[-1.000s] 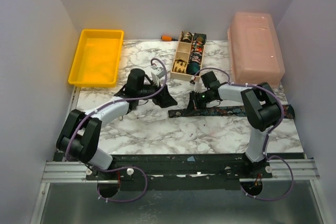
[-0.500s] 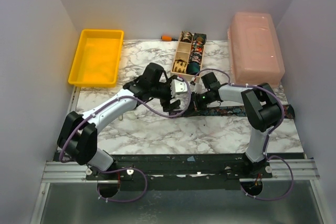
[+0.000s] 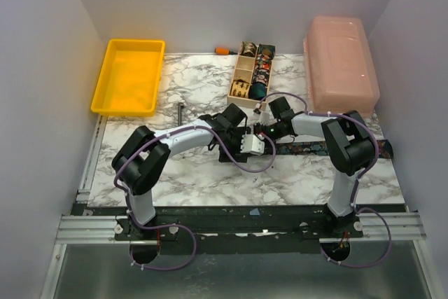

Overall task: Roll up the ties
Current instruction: Roll the tie at the center of the board.

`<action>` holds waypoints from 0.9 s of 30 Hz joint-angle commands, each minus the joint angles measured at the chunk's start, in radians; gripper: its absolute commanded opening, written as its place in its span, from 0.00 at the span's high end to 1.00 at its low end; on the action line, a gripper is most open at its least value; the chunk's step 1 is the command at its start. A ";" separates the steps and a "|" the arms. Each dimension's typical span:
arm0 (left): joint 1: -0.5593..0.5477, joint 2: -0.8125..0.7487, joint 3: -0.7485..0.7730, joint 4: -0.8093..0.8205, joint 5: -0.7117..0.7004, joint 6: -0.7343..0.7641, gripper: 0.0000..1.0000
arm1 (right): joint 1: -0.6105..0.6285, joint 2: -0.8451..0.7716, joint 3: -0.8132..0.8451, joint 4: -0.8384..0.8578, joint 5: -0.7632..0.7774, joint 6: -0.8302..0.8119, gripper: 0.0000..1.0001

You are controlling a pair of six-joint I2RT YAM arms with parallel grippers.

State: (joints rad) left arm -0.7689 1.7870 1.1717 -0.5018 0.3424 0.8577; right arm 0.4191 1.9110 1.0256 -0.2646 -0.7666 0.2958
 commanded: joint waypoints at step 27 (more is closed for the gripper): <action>-0.074 0.106 0.089 -0.095 -0.138 0.135 0.71 | -0.182 -0.331 -0.032 -0.441 0.356 -0.504 0.76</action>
State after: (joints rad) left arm -0.8280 1.8633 1.2236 -0.5522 0.1951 0.9760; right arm 0.2695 1.5959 1.0489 -0.6365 -0.6006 -0.0669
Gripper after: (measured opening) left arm 0.293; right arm 0.249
